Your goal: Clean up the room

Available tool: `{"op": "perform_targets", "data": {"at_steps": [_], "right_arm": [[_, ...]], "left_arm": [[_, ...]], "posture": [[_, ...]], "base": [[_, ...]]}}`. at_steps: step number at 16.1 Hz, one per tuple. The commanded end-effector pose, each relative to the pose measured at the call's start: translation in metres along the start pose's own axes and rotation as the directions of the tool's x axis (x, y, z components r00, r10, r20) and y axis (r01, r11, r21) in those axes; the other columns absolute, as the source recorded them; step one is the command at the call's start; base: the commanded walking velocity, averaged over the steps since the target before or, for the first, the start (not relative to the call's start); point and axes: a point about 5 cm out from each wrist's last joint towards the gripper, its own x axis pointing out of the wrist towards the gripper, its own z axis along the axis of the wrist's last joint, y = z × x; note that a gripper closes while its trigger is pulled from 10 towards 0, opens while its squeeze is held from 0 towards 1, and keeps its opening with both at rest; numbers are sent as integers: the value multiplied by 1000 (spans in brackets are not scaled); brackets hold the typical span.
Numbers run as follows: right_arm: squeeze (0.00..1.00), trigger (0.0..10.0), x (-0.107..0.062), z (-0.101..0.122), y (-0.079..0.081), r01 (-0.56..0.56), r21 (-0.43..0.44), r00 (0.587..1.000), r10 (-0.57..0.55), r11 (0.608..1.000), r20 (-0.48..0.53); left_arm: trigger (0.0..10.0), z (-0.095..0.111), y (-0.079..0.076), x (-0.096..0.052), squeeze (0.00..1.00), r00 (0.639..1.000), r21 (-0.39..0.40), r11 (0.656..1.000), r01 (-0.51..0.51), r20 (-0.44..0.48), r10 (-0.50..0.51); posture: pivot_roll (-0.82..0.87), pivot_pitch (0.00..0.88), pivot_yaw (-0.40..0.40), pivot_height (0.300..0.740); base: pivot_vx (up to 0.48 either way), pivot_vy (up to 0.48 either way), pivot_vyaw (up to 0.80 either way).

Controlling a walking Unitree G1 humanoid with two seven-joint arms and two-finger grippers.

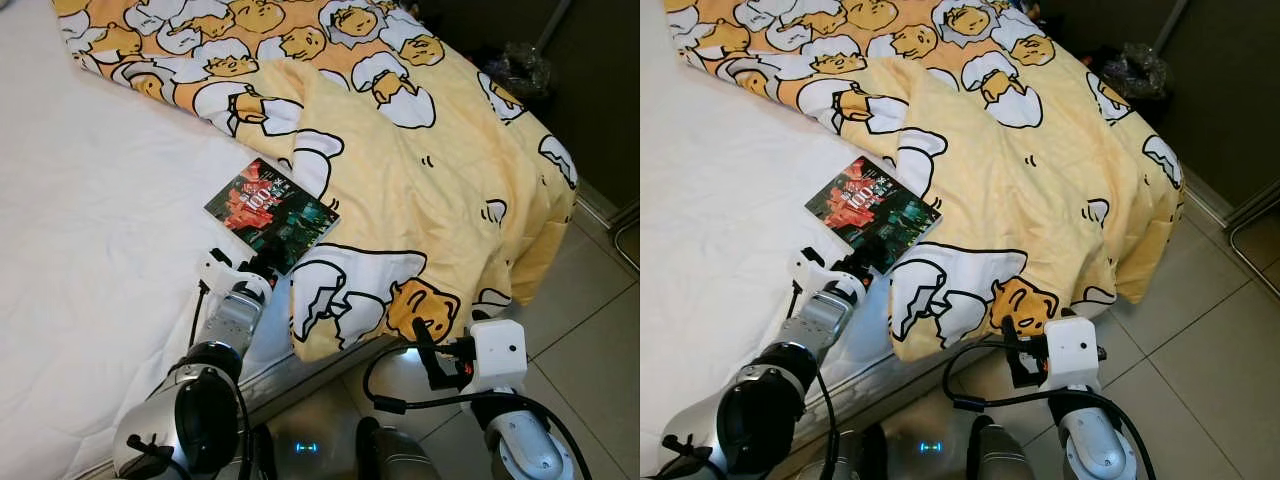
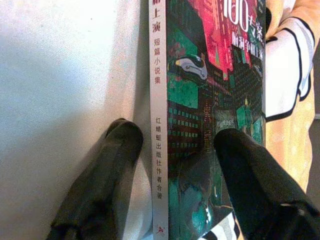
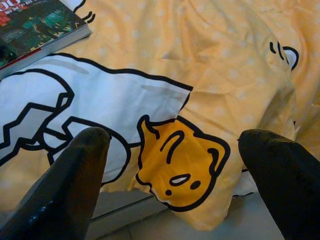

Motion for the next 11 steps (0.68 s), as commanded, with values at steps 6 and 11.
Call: {"op": "perform_targets", "data": {"at_steps": [6,11], "right_arm": [[0,10000,-2,0,-3,17,11,1000,-17,1000,-16],[0,10000,6,-1,1,7,33,1000,-6,999,-10]], "left_arm": [[0,-25,-1,-2,0,996,-38,999,32,-76,-35],[0,-18,-7,0,0,995,0,997,78,-69,-77]], "posture": [[-293,233,-9,740],[-258,198,-4,740]], "base": [[0,0,0],[0,0,0]]}}
